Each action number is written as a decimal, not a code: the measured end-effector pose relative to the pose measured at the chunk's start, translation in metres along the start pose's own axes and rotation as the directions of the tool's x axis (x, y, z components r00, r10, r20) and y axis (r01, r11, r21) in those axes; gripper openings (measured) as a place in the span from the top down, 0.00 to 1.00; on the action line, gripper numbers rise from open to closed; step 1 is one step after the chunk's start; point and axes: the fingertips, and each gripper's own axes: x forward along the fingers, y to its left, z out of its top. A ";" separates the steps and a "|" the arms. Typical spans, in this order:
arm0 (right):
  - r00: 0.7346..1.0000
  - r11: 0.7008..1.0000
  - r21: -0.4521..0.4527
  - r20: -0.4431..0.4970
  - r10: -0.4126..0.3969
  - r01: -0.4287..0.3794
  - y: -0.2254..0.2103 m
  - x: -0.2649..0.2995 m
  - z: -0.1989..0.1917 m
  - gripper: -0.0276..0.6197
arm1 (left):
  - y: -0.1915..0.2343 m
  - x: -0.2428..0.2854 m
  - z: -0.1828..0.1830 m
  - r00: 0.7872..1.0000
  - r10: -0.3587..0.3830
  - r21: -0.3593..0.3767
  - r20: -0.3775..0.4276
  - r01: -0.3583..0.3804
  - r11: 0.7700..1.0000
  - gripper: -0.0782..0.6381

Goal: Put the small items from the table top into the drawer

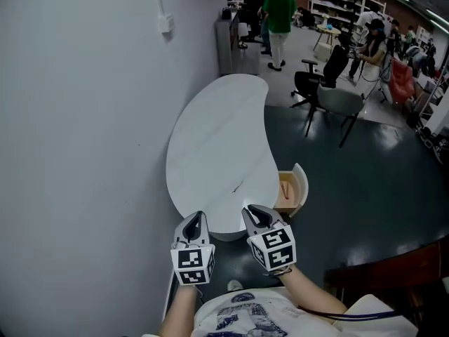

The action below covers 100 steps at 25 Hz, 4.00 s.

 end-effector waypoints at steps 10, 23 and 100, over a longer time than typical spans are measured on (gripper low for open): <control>0.999 0.999 0.015 -0.014 -0.042 0.042 -0.003 -0.009 -0.005 0.87 | -0.008 -0.001 -0.002 0.999 -0.049 0.003 0.007 0.049 0.999 0.86; 0.991 0.991 0.061 -0.061 -0.115 0.119 -0.012 -0.008 -0.031 0.87 | -0.011 0.014 -0.032 0.992 -0.120 -0.001 -0.044 0.120 0.993 0.86; 0.922 0.981 0.131 -0.341 0.182 -0.144 -0.258 0.257 -0.068 0.87 | -0.054 0.361 -0.212 0.701 -0.221 -0.077 -0.678 0.232 0.970 0.66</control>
